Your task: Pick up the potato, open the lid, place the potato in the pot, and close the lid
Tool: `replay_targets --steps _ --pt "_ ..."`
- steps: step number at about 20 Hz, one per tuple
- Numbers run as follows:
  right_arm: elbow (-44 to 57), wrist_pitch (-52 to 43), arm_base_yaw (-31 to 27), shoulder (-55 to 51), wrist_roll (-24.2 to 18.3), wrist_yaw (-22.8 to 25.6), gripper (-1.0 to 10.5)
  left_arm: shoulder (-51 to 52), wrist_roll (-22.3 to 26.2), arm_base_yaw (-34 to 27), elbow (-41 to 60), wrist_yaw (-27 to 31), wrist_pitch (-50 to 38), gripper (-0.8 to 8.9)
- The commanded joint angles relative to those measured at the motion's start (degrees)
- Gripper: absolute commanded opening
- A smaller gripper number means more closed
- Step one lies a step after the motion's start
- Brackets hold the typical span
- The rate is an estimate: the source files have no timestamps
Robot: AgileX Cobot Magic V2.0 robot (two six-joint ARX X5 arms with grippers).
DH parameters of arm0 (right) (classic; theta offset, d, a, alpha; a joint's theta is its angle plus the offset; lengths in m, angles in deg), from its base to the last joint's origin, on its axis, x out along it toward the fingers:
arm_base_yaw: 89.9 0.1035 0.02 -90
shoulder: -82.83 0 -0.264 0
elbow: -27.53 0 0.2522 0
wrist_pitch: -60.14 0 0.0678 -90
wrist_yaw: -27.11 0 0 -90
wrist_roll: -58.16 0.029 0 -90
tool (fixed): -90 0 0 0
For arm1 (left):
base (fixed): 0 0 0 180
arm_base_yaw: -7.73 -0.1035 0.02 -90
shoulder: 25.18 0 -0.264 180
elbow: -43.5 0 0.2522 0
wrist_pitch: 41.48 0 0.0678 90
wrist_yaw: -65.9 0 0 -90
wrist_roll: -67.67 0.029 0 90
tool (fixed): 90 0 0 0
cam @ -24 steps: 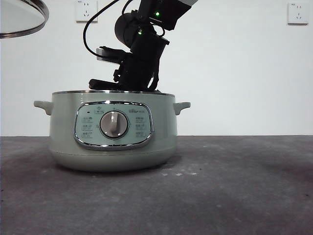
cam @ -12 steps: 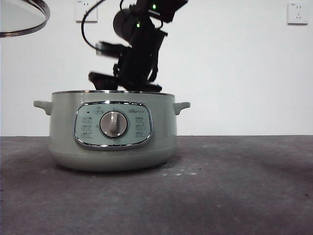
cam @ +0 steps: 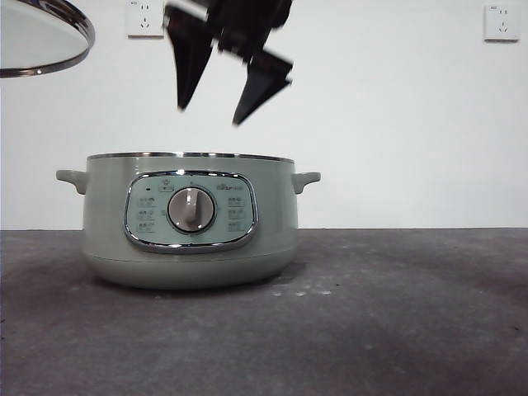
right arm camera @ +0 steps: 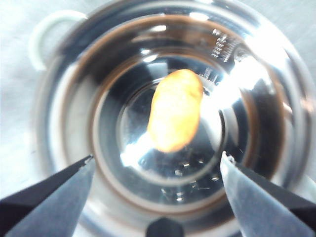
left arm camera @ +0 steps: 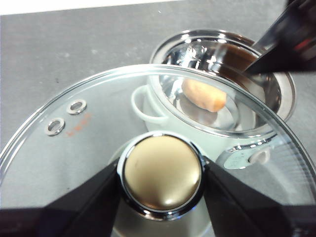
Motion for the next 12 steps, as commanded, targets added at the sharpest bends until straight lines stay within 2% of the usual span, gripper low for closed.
replay_targets --steps 1,3,5,7,9,12 --pt "-0.17 2.58 -0.28 -3.45 -0.28 -0.74 4.3 -0.13 -0.17 0.7 -0.7 -0.76 -3.37 -0.08" --pt "-0.17 6.23 -1.11 -5.73 -1.42 -1.92 4.3 -0.87 -0.17 1.38 -0.7 -0.76 -4.72 -0.08" --pt "0.2 7.02 -1.84 -7.96 -1.25 -5.73 4.3 -1.92 -0.17 2.1 -0.7 -0.79 -6.29 -0.08" --pt "0.44 7.08 -2.8 -10.21 -1.22 -10.69 3.7 -3.5 -0.13 3.3 -0.72 -0.79 -7.87 -0.09" --pt "3.34 7.08 -2.82 -13.38 -1.31 -11.17 3.7 -5.38 -0.13 4.92 -0.94 -0.74 -9.22 -0.08" --pt "15.17 7.06 -2.82 -20.33 -2.99 -11.19 3.8 -9.38 -0.15 7.02 -2.71 -0.72 -12.09 -0.08"
